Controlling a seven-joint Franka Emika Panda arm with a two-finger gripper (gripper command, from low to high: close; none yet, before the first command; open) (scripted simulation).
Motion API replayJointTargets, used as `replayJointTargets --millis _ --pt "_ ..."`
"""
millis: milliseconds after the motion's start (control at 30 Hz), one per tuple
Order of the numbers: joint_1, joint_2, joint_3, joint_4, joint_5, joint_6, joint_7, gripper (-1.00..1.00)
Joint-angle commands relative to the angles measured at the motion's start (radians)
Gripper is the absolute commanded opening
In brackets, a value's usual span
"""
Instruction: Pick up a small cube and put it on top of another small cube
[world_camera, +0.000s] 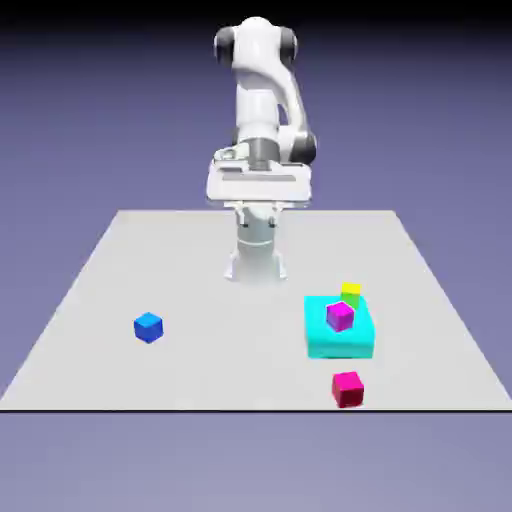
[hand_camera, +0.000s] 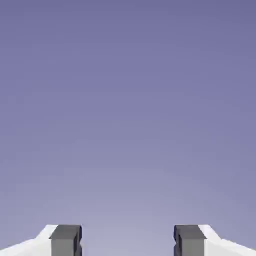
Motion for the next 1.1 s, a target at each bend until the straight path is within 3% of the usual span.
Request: replayJointTargets --millis 0,667,933,967,1067 --pt "-0.031 0.031 -0.006 0.006 0.027 -0.016 0.044 0.0" --pt "-0.644 0.643 -0.115 0.133 0.551 -0.337 0.898 0.0" --pt "-0.722 0.875 0.038 0.2 0.799 -0.183 0.698 0.0" --pt "-0.722 0.875 0.038 0.2 0.799 -0.183 0.698 -1.0" --pt "-0.698 0.802 -0.01 0.179 0.721 -0.231 0.761 -1.0"
